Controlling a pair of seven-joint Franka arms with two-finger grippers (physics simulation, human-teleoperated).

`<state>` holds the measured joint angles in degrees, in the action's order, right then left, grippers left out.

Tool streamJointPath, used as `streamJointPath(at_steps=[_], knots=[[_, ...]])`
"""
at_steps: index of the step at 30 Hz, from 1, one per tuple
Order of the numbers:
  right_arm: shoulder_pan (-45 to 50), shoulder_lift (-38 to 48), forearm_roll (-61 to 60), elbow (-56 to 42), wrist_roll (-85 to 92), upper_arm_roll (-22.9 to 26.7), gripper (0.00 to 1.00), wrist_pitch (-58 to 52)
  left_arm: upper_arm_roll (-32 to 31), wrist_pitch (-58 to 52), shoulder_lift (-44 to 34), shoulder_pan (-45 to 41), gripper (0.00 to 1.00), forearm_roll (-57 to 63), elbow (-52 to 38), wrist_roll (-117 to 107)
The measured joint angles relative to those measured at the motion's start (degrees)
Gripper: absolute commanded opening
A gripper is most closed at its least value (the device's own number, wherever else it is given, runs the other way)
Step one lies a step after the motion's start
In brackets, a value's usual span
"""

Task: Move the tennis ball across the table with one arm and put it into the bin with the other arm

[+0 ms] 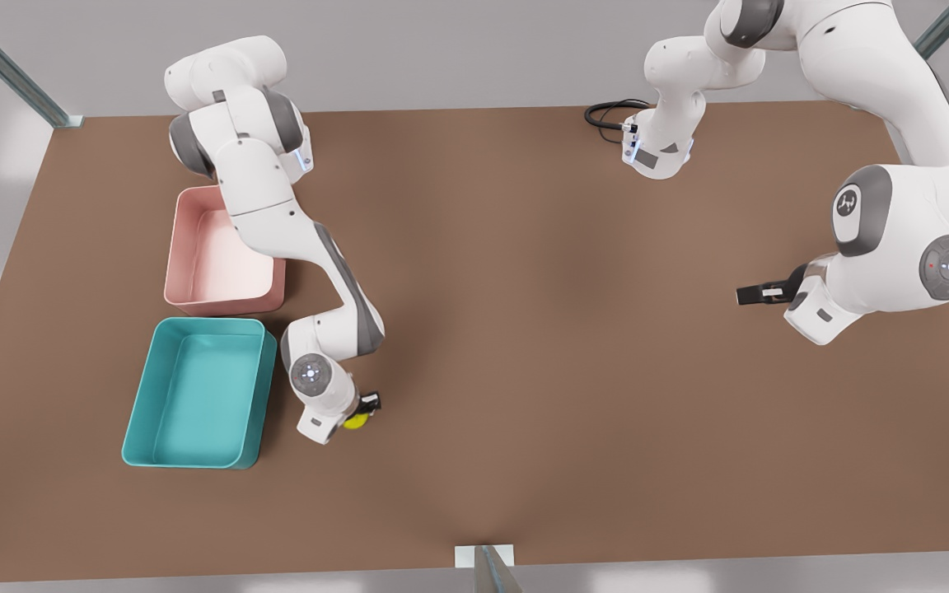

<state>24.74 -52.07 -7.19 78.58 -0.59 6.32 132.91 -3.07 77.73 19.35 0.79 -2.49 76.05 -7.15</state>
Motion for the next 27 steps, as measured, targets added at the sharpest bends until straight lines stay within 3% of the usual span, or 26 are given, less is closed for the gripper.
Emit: streamJointPath(at_steps=[8,16,17,18,22,23,24,26,27], knots=[[-5.52,8.38,0.64,-1.63,4.84,2.92,0.67,-1.84,0.0,0.03,-0.08,-0.05,1.0,0.06,0.18,-0.54],[-14.33,10.72,0.81,-1.43,16.42,5.45,0.67,-7.39,-0.08,0.04,-0.29,-0.18,1.0,0.09,0.43,-0.88],[-14.82,10.44,0.84,-1.36,17.67,5.66,0.76,-7.82,-0.05,-0.13,-0.16,-0.16,1.0,0.08,0.42,-0.91],[-15.14,10.05,0.95,-1.32,18.78,5.81,1.0,-8.16,-0.05,-0.42,0.14,-0.17,1.0,0.06,0.43,-0.96],[-15.64,9.5,1.2,-0.85,22.68,5.96,1.0,-9.13,0.04,-3.18,2.04,-0.02,1.0,-0.09,0.26,-1.08],[-15.65,9.47,1.21,-0.75,23.52,5.97,1.0,-9.29,0.22,-5.68,5.21,0.47,1.0,0.01,0.18,-1.07],[-15.52,9.42,1.05,-0.75,24.28,5.92,1.0,-9.43,0.49,-9.46,14.52,2.3,1.0,1.02,-0.16,-1.05],[-14.53,9.52,0.63,-1.72,24.84,5.5,1.0,-10.84,0.81,-15.99,40.97,8.97,1.0,1.54,-1.09,-0.51],[-13.18,9.61,0.5,-3.52,24.41,5.39,1.0,-13.06,0.39,-16.47,44.69,11.96,1.0,-0.11,-3.87,15.74]])
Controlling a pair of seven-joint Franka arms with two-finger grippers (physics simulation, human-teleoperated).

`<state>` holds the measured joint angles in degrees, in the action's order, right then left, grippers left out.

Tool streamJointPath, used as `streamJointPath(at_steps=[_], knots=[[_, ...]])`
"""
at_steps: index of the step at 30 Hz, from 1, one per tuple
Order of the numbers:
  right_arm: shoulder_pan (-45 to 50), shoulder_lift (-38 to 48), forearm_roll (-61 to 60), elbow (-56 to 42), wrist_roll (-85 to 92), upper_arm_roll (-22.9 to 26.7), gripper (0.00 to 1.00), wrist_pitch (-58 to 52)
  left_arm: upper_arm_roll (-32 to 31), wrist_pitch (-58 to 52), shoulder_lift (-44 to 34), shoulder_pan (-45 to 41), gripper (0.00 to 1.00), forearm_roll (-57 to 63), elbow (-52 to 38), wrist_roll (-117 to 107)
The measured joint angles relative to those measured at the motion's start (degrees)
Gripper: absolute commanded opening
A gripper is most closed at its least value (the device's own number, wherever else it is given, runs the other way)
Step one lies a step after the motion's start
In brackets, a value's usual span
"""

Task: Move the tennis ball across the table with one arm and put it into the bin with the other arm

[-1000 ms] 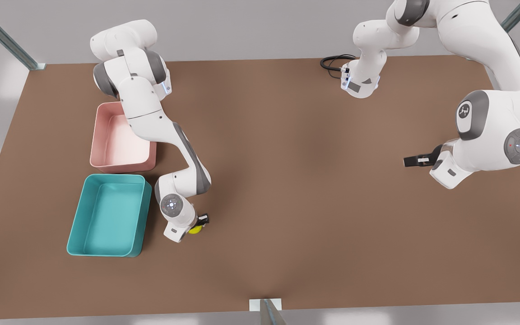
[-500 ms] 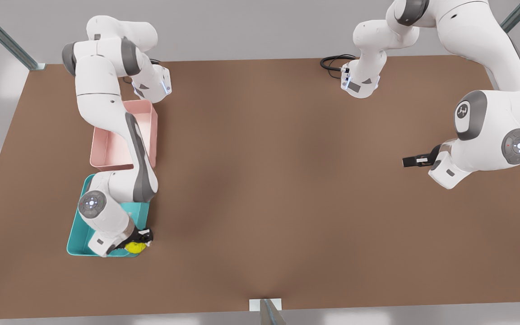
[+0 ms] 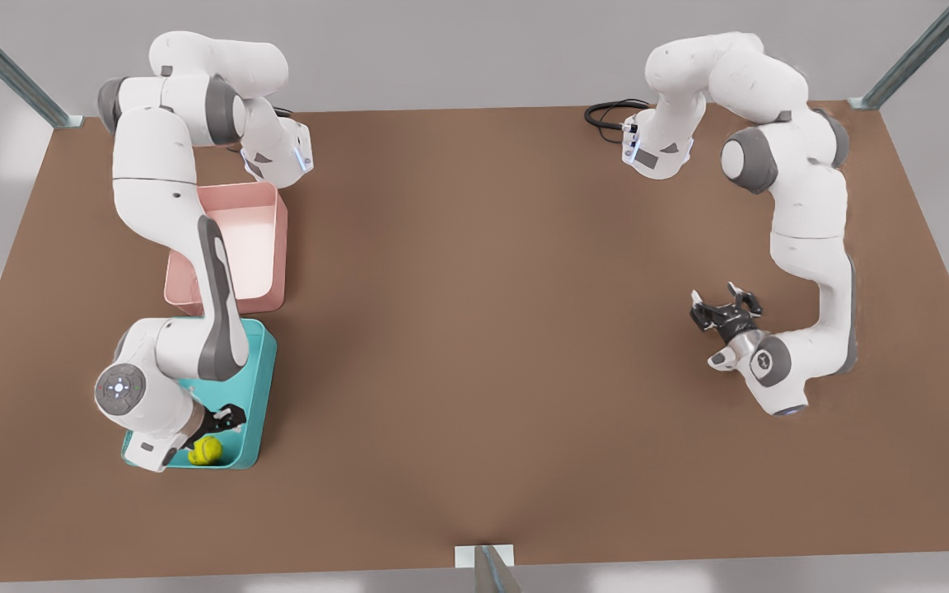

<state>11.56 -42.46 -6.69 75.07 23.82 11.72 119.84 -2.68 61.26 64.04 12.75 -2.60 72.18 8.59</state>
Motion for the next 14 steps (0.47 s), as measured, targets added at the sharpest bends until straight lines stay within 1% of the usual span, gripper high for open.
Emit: streamJointPath(at_steps=[1,2,3,4,5,7,9,10,12,14], knots=[[1.96,0.31,-0.04,-1.81,-0.66,0.15,1.0,-2.9,-1.9,-3.28,0.88,0.99,1.0,-0.99,-2.05,5.04],[3.55,1.47,0.02,-3.33,-1.64,0.29,1.0,-6.76,-4.22,-6.43,-7.84,-1.18,1.0,-1.47,-8.27,3.84],[4.81,4.07,1.01,-4.29,-2.84,0.48,1.0,-11.01,-5.64,-7.34,-19.62,-3.21,1.0,-1.44,-12.59,2.67],[5.97,7.79,3.1,-4.89,-3.96,0.23,1.0,-14.82,-7.89,-7.28,-26.63,-4.54,1.0,-0.08,-14.66,1.57],[6.62,10.99,4.69,-5.35,-5.02,0.07,1.0,-18.11,-9.83,-7.06,-30.13,-5.19,1.0,1.38,-15.59,0.52],[6.45,17.12,6.76,-5.69,-7.01,-0.17,1.0,-24.2,-11.39,-6.68,-32.72,-5.67,1.0,3.39,-15.83,-1.4],[4.44,25.47,7.97,-0.59,-8.84,-0.77,1.0,-28.87,-12.27,-6.37,-33.36,-6.03,1.0,5.1,-15.69,-3.12],[2.48,29.09,8.37,2.26,-9.74,-2.05,1.0,-30.68,-13.62,-5.93,-34.32,-5.81,1.0,6.35,-14.27,-3.92],[0.49,33.91,8.9,6.42,-11.57,-3.34,1.0,-33.51,-16.38,-1.75,-43.07,-3.42,1.0,8.19,0.02,-5.38],[0.0,36.07,9.17,8.27,-13.23,-3.7,1.0,-35.53,-17.37,1.77,-46.14,-2.4,1.0,9.13,5.18,-6.7]])
